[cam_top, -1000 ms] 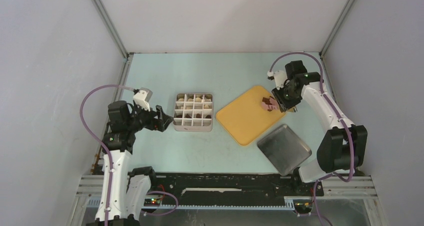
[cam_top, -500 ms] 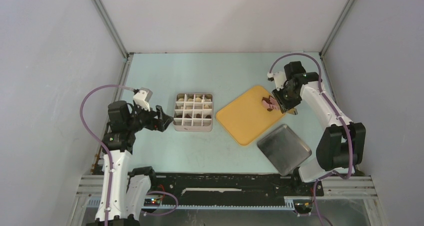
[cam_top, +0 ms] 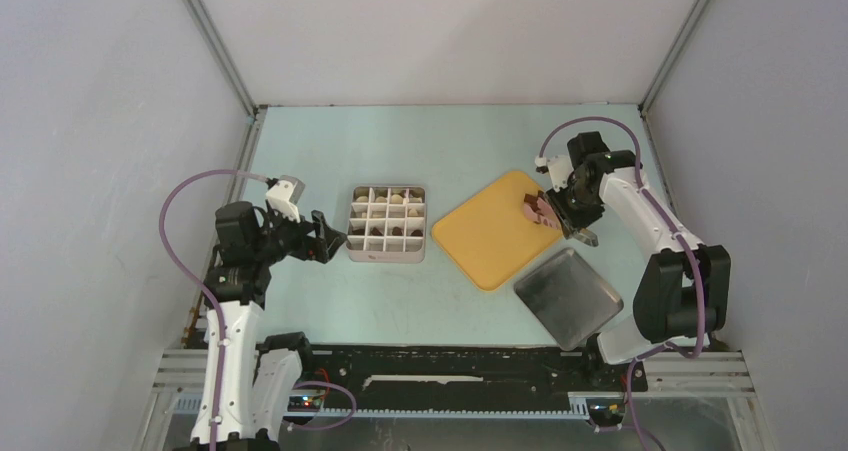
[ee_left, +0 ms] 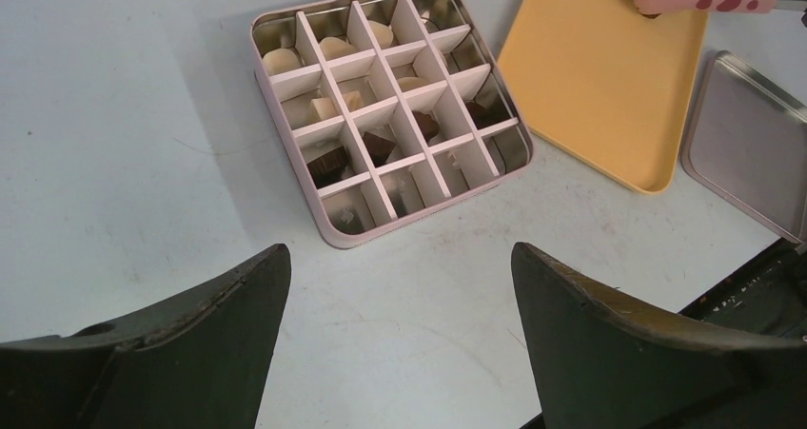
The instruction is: Pack the chocolate
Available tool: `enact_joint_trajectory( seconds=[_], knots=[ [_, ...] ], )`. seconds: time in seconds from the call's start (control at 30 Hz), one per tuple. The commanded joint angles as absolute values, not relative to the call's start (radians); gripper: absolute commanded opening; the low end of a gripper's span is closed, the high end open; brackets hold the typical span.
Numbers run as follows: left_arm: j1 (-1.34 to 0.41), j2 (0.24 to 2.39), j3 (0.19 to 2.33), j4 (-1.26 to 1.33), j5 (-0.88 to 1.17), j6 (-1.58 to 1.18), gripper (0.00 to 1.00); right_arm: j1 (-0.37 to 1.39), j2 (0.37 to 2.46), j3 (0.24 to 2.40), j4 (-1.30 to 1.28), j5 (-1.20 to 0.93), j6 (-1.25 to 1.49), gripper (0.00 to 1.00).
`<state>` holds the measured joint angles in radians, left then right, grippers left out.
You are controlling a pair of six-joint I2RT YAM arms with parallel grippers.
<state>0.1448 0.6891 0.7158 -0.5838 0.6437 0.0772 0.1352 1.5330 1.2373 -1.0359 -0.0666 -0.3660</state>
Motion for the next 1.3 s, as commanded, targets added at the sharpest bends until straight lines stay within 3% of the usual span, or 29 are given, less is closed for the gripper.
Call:
enact_joint_trajectory(
  seconds=[0.0,0.5,0.67,0.83,1.03,1.27],
  knots=[
    [0.153,0.674,0.693,-0.55,0.669,0.066,0.9,0.128,1.475,1.226,-1.042,-0.052,-0.355,0.35],
    [0.153,0.657,0.69,-0.552,0.675,0.068,0.89,0.124,1.507,1.218,-1.011,-0.056,-0.356,0.34],
    [0.153,0.654,0.693,-0.553,0.676,0.064,0.89,0.133,1.492,1.223,-1.016,-0.075,-0.363,0.17],
    [0.153,0.656,0.693,-0.552,0.676,0.063,0.89,0.164,1.348,1.249,-1.013,-0.216,-0.413,0.12],
    [0.153,0.66,0.69,-0.548,0.677,0.062,0.89,0.289,1.29,1.316,-1.045,-0.368,-0.485,0.13],
    [0.155,0.648,0.704,-0.566,0.646,0.071,0.9,0.573,1.426,1.422,-1.066,-0.386,-0.532,0.14]
  ],
)
